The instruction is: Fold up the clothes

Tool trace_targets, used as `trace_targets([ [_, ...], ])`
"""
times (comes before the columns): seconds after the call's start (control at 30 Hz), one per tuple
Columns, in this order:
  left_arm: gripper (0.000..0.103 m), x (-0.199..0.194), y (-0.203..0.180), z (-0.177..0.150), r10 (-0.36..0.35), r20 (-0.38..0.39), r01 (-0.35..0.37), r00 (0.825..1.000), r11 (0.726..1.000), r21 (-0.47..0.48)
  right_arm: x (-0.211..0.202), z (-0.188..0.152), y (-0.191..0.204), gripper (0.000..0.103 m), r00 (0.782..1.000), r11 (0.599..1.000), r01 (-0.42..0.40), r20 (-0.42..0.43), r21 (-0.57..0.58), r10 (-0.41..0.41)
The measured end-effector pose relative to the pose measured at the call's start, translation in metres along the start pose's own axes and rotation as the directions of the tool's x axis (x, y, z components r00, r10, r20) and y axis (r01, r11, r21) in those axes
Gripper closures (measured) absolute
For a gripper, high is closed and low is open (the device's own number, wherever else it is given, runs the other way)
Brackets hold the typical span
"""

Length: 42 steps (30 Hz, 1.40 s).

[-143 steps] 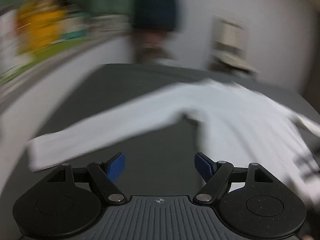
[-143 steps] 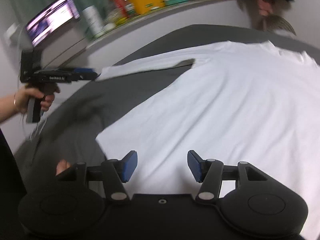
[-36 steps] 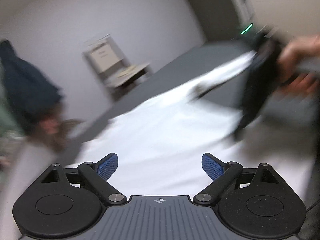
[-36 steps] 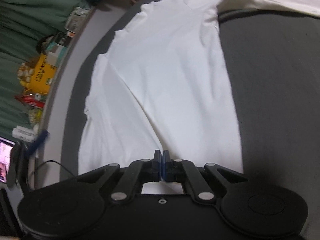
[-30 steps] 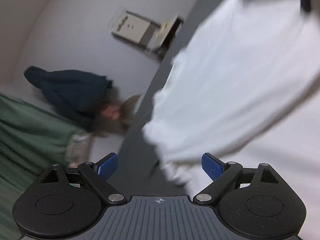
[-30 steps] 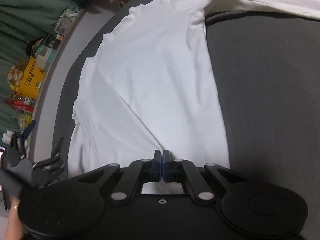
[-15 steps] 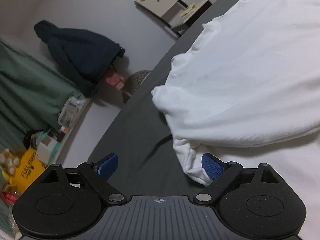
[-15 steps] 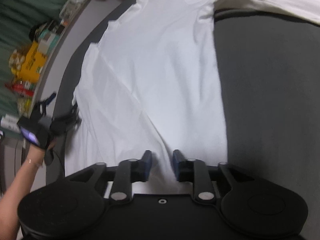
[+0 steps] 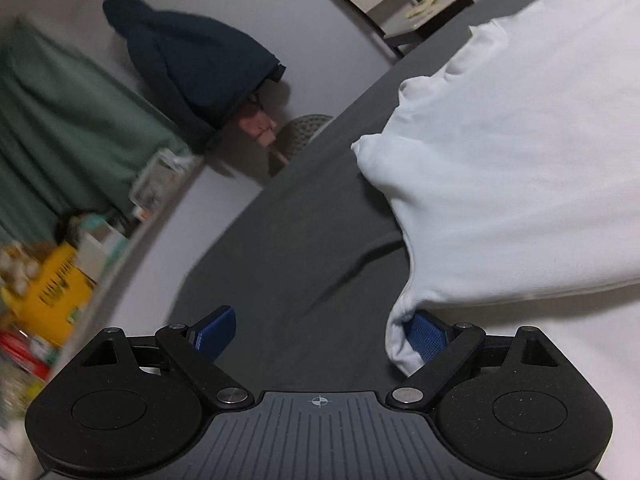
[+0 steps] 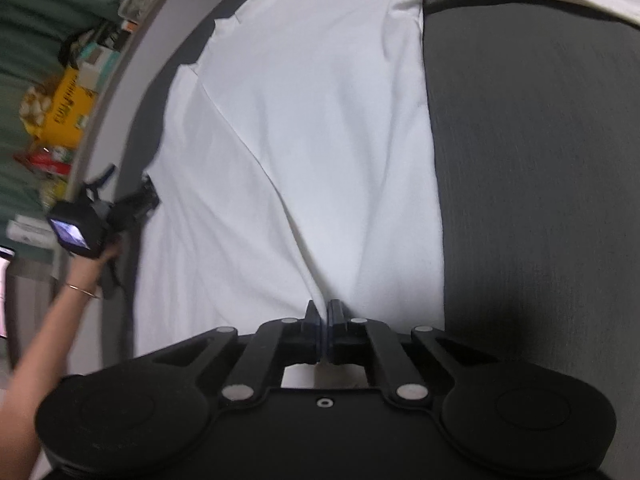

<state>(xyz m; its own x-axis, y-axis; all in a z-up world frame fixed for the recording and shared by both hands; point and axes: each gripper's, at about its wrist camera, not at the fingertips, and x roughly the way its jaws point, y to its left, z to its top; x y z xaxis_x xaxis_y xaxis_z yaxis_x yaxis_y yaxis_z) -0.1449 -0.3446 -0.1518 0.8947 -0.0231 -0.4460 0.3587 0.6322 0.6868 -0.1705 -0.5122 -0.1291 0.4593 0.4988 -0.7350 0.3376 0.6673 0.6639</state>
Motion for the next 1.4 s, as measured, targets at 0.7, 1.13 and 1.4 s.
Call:
trace_targets([
  [0.7, 0.008, 0.002, 0.003, -0.014, -0.016, 0.003, 0.016, 1.0, 1.0, 0.023, -0.008, -0.005, -0.027, 0.1, 0.997, 0.99, 0.043, -0.067, 0.136, -0.034],
  [1.13, 0.007, -0.023, 0.015, -0.008, 0.014, 0.028, -0.016, 0.999, 0.997, 0.069, -0.046, -0.051, 0.08, 0.062, 0.923, 0.875, 0.384, 0.158, -0.294, -0.351],
  [1.4, 0.007, -0.057, 0.032, 0.012, 0.04, 0.152, -0.038, 0.988, 0.999, -0.014, 0.049, -0.141, 0.163, 0.075, 0.771, 0.343, 0.524, 0.263, -0.779, -0.581],
])
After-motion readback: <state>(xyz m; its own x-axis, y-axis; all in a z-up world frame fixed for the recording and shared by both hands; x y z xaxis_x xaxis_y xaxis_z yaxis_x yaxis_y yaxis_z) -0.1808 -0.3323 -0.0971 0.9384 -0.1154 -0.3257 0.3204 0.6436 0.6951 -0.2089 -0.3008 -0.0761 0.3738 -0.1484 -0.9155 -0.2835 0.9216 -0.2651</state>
